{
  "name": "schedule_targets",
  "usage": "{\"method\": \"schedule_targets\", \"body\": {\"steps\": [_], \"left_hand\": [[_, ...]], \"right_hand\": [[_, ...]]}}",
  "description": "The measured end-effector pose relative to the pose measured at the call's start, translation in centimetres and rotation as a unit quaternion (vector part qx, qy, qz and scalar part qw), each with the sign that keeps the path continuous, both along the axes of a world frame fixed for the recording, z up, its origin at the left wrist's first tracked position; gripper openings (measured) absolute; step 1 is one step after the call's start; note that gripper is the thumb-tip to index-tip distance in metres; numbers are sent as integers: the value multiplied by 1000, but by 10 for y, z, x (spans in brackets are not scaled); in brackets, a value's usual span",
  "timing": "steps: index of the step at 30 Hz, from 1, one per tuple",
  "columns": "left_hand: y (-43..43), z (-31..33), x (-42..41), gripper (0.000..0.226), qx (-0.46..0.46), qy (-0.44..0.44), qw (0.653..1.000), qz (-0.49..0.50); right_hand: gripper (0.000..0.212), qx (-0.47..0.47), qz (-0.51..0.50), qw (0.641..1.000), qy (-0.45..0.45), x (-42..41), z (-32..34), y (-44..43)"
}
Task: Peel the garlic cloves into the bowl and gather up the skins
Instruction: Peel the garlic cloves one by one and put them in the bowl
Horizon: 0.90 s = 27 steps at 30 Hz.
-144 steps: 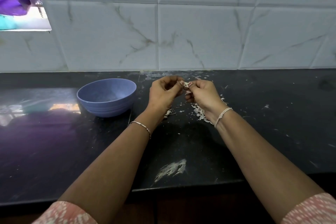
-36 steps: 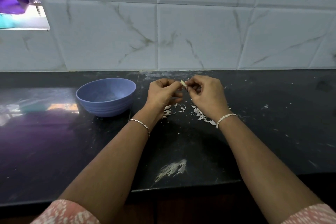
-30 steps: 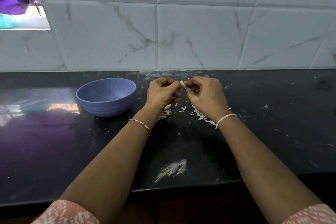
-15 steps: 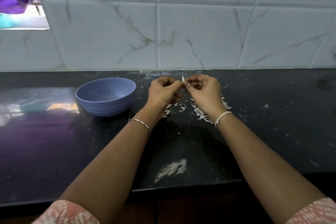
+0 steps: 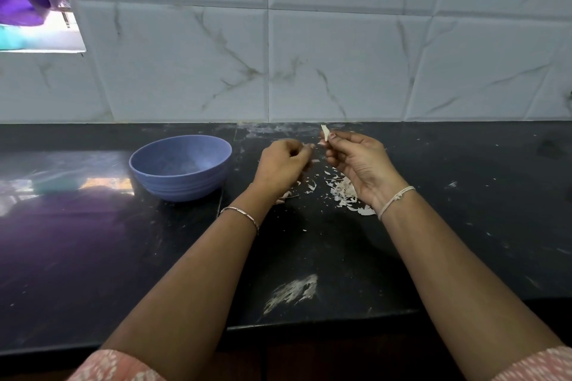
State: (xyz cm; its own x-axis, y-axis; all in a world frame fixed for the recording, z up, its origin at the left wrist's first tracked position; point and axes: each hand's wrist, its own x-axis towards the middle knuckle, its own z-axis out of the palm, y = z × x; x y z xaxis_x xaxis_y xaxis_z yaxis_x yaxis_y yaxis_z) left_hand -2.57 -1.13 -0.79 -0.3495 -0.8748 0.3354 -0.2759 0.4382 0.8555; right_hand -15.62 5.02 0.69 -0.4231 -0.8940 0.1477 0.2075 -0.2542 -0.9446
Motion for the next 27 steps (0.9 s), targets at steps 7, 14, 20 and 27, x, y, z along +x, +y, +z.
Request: {"method": "schedule_targets", "body": {"steps": [7,14,20,27], "left_hand": [[1,8,3,12,80,200,975,-50],[5,8,5,8,78,193,972,-105],[7,7,3,17,87,186,973,-106],[5,5,1,15,-4,109,993,-44]], "right_hand": [[7,30,-7,999,18,2,2,2],[7,34,-4,999,22,4,3,4],[8,10,-12,1000,7,6,1,2],[11,3,-60,994,95,8,1,4]]}}
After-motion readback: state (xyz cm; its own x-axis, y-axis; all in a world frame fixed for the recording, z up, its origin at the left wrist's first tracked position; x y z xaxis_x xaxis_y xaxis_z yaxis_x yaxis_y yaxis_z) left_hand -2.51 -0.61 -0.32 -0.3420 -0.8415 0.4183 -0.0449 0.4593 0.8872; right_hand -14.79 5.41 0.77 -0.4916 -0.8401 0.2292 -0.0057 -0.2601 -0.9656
